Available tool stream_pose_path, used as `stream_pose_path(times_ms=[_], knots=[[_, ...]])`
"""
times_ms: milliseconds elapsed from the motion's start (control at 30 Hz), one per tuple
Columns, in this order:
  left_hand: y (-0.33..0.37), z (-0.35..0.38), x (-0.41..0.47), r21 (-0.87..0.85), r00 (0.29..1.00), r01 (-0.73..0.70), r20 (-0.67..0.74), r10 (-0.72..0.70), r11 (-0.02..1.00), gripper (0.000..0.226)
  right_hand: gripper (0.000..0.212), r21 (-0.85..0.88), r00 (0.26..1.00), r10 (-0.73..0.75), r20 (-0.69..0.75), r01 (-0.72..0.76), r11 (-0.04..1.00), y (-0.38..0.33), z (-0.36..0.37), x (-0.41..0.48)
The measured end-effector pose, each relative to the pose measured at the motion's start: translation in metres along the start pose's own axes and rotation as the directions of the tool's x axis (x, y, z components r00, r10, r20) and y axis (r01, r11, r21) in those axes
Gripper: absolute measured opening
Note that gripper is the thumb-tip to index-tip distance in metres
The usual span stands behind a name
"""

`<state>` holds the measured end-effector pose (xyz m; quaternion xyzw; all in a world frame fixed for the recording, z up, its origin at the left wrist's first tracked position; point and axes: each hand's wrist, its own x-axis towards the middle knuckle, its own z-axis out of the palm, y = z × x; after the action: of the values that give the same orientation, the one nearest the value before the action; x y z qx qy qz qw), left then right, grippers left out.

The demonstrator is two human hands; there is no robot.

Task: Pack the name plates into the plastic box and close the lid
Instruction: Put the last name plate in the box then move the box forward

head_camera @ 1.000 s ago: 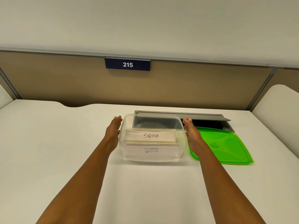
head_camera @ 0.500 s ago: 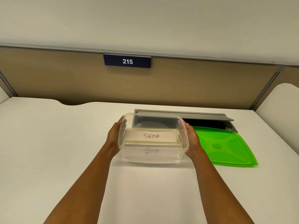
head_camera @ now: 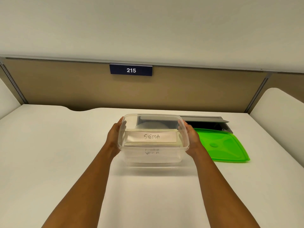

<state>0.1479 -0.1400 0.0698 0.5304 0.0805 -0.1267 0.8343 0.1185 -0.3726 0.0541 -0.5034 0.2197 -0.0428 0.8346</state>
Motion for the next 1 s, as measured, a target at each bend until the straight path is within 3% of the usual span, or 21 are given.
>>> stream_pose_path(times_ms=[133,233,333,400,667,767,867,1000], knots=[[0.013,0.003,-0.026,-0.040,0.999,-0.022,0.025,0.023,0.999,0.032,0.050,-0.014,0.999,-0.027,0.044,0.028,1.000,-0.014,0.007,-0.036],[0.021,0.003,-0.048,-0.037,0.996,-0.050,0.071,0.052,0.998,0.033,0.040,-0.032,0.997,-0.055,0.052,0.056,0.998,-0.022,0.012,-0.067],[0.024,-0.006,-0.066,-0.025,0.994,-0.075,0.083,0.077,0.997,0.034,0.066,-0.012,0.992,-0.069,0.107,0.071,0.997,-0.022,0.013,-0.089],[0.026,-0.014,-0.076,-0.022,0.992,-0.084,0.095,0.086,0.996,0.034,0.072,-0.001,0.989,-0.076,0.129,0.077,0.997,-0.020,0.015,-0.106],[0.022,-0.043,-0.122,0.029,0.995,-0.046,0.089,0.043,0.999,0.033,0.032,0.016,0.991,-0.099,0.089,0.098,0.995,0.008,0.016,-0.161],[0.014,-0.056,-0.131,0.044,0.996,-0.043,0.081,0.039,0.998,0.034,0.036,-0.008,0.993,-0.102,0.054,0.102,0.995,0.017,0.016,-0.178],[0.009,-0.060,-0.147,0.064,0.992,-0.058,0.114,0.050,0.996,0.037,0.055,-0.009,0.995,-0.089,0.045,0.089,0.996,0.024,0.012,-0.188],[0.001,-0.059,-0.165,0.069,0.989,-0.061,0.135,0.052,0.996,0.038,0.049,-0.030,0.991,-0.078,0.104,0.082,0.996,0.029,0.004,-0.205]])
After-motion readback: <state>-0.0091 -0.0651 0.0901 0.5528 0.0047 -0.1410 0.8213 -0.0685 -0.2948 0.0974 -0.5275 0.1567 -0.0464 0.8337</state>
